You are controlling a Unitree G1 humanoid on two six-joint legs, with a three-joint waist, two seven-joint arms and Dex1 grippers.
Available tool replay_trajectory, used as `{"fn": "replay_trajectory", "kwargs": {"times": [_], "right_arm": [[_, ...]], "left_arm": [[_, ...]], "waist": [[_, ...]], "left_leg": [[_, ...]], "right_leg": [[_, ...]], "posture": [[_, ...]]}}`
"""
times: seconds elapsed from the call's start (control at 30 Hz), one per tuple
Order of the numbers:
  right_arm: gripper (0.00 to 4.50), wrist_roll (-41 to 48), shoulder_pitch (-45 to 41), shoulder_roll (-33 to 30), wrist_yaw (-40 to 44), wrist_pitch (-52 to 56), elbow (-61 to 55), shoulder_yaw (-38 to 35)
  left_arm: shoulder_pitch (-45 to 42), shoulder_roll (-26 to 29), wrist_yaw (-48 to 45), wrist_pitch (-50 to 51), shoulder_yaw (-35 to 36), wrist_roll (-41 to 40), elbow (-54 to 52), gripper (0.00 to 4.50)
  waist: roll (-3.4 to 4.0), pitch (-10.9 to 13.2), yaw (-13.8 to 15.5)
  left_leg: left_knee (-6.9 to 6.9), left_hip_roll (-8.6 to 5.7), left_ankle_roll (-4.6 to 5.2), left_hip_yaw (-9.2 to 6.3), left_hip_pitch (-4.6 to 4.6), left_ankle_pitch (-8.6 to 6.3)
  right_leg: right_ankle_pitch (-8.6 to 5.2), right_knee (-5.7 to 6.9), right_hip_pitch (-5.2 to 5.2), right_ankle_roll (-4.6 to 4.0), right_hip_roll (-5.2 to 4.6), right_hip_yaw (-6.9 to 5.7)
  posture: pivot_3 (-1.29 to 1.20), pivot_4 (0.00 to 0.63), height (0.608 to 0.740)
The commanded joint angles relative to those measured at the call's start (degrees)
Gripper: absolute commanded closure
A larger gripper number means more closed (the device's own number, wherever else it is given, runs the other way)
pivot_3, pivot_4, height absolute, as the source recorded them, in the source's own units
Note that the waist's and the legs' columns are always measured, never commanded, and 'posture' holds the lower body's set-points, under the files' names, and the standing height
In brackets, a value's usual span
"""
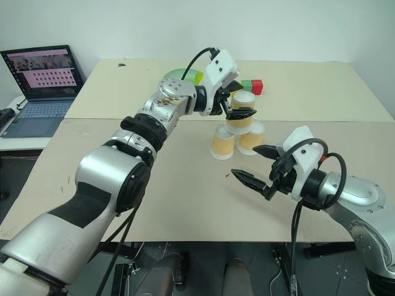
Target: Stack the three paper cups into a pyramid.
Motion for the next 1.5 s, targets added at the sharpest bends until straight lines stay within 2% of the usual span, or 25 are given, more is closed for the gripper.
{"fn": "replay_trajectory", "kwargs": {"times": [0.03, 0.73, 1.17, 1.37, 1.43, 1.5], "right_arm": [[0.0, 0.4, -1.0, -0.9, -0.2, -0.4, -0.9, -2.2], [0.0, -1.4, -3.4, -1.9, 3.1, -2.0, 3.1, -0.1], [0.0, -5.9, -5.9, -2.3, 8.3, -5.0, 9.8, 1.8], [0.0, -9.1, -5.3, -3.9, 11.6, -7.3, 14.9, 0.6], [0.0, -10.8, -4.7, -4.6, 12.1, -8.1, 17.3, 0.0], [0.0, -12.5, -3.4, -5.1, 11.9, -9.1, 19.9, -1.8]], "left_arm": [[-1.1, -0.1, -0.3, -0.5, 0.7, 0.0, -0.8, 0.05], [-0.7, 2.7, -3.0, 0.5, 1.7, -0.7, -2.5, 0.05], [-0.8, 7.3, -6.8, 4.1, 3.0, -2.6, -7.5, 0.05], [1.1, 10.5, -13.2, 11.4, 3.3, -5.8, -15.2, 0.05], [3.5, 12.5, -17.0, 15.9, 3.6, -8.0, -20.9, 0.05], [9.6, 16.4, -21.1, 21.5, 4.0, -11.3, -31.7, 0.05]], "waist": [[0.0, 0.0, 0.0], [0.0, 0.0, -0.1], [0.0, 0.0, -0.1], [0.01, 0.0, -0.2], [0.01, 0.0, -0.5], [0.06, 0.0, -1.0]], "left_leg": [[0.0, 0.0, 0.0, 0.0, 0.0, 0.0], [0.06, 0.0, 0.01, 0.0, 0.0, -0.01], [0.09, 0.0, 0.02, 0.0, 0.0, -0.01], [0.11, 0.01, 0.03, 0.0, 0.0, -0.02], [0.1, 0.01, 0.03, 0.01, 0.0, -0.02], [0.1, 0.02, 0.03, 0.02, 0.0, -0.02]], "right_leg": [[0.07, 0.0, 0.0, -0.11, 0.0, 0.0], [0.12, 0.01, 0.02, -0.15, 0.01, 0.0], [0.13, 0.02, 0.02, -0.16, 0.01, 0.0], [0.14, 0.03, 0.03, -0.16, 0.02, 0.0], [0.14, 0.04, 0.02, -0.16, 0.02, 0.01], [0.15, 0.05, 0.01, -0.18, 0.03, 0.04]], "posture": [[0.0, 0.15, 0.74], [0.0, 0.15, 0.74], [0.0, 0.15, 0.74], [0.0, 0.15, 0.74], [0.0, 0.15, 0.74], [0.0, 0.15, 0.74]]}}
